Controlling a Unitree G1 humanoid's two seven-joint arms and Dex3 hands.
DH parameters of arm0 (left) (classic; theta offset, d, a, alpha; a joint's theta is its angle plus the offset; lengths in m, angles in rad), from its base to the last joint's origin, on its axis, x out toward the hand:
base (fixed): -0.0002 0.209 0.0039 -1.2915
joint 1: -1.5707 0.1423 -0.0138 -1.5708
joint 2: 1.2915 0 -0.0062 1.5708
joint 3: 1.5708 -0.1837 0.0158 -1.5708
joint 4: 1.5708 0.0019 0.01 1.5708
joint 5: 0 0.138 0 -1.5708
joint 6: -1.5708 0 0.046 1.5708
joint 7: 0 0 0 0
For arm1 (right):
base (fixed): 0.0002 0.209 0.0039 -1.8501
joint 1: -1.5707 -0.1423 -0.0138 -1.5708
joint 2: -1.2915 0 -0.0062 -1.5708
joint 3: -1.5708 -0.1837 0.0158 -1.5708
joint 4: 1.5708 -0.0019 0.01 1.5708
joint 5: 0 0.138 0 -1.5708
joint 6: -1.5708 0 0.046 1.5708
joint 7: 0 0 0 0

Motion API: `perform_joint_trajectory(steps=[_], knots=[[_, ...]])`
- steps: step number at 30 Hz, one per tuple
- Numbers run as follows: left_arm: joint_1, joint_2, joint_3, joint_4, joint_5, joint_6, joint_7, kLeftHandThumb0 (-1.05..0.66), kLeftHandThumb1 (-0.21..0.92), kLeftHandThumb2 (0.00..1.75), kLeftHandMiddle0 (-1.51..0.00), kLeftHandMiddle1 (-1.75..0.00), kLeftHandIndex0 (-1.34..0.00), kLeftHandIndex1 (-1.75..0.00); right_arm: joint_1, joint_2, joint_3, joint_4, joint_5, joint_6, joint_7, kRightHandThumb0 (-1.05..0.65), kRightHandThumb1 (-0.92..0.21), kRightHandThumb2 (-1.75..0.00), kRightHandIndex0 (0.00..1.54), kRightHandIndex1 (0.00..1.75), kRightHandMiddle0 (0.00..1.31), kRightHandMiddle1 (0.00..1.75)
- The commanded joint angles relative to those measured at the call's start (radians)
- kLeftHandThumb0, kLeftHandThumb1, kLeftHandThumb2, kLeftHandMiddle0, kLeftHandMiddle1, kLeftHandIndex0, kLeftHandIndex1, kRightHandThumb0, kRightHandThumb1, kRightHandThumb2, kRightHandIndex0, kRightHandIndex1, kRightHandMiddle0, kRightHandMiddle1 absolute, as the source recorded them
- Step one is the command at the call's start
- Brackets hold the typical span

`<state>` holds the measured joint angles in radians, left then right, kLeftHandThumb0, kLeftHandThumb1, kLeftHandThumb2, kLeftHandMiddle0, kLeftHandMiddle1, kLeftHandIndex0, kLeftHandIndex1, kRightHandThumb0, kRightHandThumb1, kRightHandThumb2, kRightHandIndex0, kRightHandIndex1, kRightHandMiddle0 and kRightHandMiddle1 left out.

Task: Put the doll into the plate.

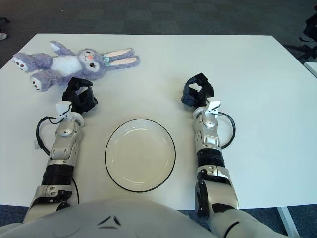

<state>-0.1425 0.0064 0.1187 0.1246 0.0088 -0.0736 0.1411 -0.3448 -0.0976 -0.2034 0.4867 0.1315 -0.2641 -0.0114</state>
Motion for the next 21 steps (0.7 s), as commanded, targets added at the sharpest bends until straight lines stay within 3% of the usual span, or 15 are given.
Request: perform_joint_trajectory(steps=[1, 21], knots=[[0.039, 0.001, 0.004, 0.033, -0.002, 0.003, -0.003, -0.38, 0.66, 0.88, -0.87, -1.75, -0.35, -1.75, 0.006, 0.0, -0.006, 0.022, 0.001, 0.014, -0.002, -0.46, -0.39, -1.22, 1.2, 1.75, 0.55, 1.75], [0.037, 0.002, 0.005, 0.039, -0.003, 0.0, -0.004, -0.38, 0.66, 0.88, -0.87, -1.75, -0.35, -1.75, 0.004, 0.0, -0.006, 0.029, 0.001, 0.009, -0.003, -0.46, -0.39, -1.22, 1.2, 1.75, 0.55, 1.75]])
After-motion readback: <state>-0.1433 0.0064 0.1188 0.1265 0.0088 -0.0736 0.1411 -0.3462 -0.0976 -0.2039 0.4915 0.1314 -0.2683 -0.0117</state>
